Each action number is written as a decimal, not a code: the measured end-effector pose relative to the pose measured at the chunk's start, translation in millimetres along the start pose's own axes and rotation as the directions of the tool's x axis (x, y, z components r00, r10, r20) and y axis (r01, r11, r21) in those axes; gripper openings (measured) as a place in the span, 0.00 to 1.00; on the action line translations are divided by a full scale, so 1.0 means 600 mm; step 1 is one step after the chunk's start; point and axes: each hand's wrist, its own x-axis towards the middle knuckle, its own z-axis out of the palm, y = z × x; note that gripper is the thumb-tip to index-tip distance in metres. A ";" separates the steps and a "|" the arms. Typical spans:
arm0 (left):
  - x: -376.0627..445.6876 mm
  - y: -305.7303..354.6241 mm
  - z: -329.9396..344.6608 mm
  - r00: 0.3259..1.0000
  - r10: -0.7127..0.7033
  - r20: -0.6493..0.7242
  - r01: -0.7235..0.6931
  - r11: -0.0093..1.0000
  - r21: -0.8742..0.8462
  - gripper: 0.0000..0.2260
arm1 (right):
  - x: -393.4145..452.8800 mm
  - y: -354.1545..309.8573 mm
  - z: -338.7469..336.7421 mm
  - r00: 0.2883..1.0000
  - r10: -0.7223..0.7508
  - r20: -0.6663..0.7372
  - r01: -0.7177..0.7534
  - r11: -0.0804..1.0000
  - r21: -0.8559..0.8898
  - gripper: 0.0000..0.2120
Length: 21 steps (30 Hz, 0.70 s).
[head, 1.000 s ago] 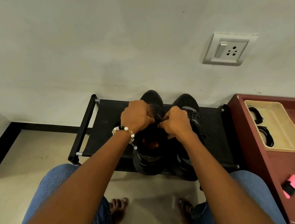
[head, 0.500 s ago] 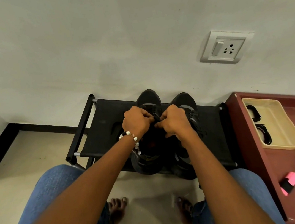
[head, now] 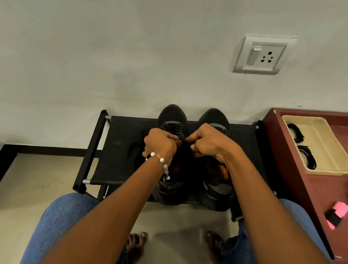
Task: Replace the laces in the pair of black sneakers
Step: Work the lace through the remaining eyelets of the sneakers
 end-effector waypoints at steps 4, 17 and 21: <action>-0.008 0.003 -0.015 0.999 0.040 0.031 -0.040 0.999 -0.014 0.10 | -0.004 -0.005 0.000 0.999 0.022 -0.039 -0.019 0.996 0.084 0.15; -0.019 -0.013 -0.024 0.966 0.252 0.049 -0.255 0.966 0.045 0.13 | 0.003 -0.019 0.036 0.926 0.021 -0.377 0.024 0.993 0.116 0.11; -0.022 -0.017 -0.024 0.938 0.345 0.013 -0.345 0.936 0.074 0.10 | 0.006 -0.023 0.039 0.940 -0.026 -0.341 0.009 0.999 -0.053 0.17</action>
